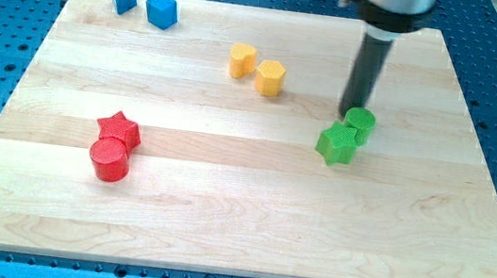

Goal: Push the hexagon and cube into their respective color blocks

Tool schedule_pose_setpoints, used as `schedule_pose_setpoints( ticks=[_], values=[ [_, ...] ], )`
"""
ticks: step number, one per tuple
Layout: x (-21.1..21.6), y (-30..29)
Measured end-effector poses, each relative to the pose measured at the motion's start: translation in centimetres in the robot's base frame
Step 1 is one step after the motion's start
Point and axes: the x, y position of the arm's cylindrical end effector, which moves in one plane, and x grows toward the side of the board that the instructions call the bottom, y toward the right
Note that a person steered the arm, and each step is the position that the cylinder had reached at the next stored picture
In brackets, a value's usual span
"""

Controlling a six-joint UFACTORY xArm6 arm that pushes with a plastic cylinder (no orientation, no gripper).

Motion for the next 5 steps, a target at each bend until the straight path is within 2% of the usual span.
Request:
schedule_pose_setpoints(
  ticks=[2,3,4,5],
  values=[
    [0.2,-1.4],
    [0.4,-3.9],
    [2.2,-4.5],
    [1.6,-4.7]
  ],
)
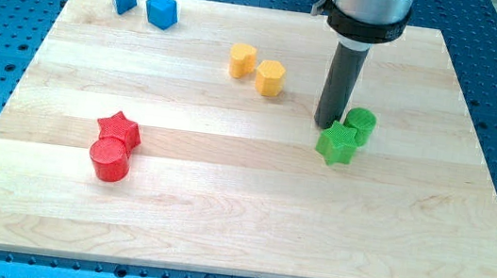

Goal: Push the hexagon and cube into their respective color blocks

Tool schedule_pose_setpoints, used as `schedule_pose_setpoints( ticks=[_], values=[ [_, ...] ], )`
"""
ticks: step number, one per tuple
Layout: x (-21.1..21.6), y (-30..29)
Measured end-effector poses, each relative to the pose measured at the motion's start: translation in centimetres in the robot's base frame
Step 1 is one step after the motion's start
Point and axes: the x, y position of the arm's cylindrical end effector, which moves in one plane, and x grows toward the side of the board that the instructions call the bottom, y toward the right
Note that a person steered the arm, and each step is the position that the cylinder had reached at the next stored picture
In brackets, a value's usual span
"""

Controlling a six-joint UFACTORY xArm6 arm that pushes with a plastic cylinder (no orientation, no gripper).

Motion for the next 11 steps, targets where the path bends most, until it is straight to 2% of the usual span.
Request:
schedule_pose_setpoints(
  ticks=[2,3,4,6,7,9,11],
  values=[
    [-4.1,-8.3],
    [-4.9,-10.3],
    [-3.3,-10.4],
    [-3.5,-10.7],
    [-3.0,-16.0],
    [-2.6,-16.6],
    [-6.6,-20.1]
  ],
)
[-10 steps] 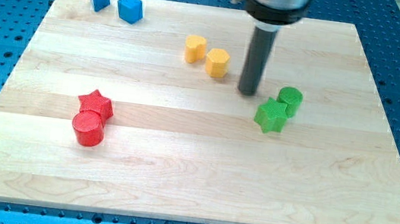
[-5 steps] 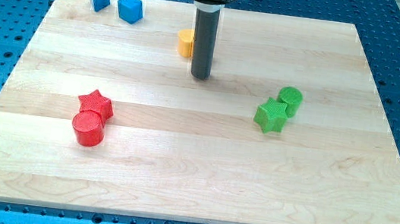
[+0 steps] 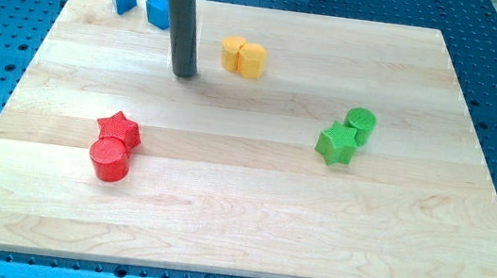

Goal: Push the hexagon and cube into their respective color blocks

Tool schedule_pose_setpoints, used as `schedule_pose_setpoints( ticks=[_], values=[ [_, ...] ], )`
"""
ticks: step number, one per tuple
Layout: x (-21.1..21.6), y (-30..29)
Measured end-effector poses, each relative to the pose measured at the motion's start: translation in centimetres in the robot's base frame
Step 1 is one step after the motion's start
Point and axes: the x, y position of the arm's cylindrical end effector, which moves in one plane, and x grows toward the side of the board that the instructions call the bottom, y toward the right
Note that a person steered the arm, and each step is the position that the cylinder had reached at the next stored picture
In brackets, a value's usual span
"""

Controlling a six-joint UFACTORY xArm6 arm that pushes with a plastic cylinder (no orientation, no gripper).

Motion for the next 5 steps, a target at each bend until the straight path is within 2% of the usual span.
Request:
schedule_pose_setpoints(
  ticks=[1,3,4,5],
  values=[
    [-3.9,-3.0],
    [-10.2,-2.5],
    [-9.8,-5.1],
    [-10.0,-1.3]
  ],
)
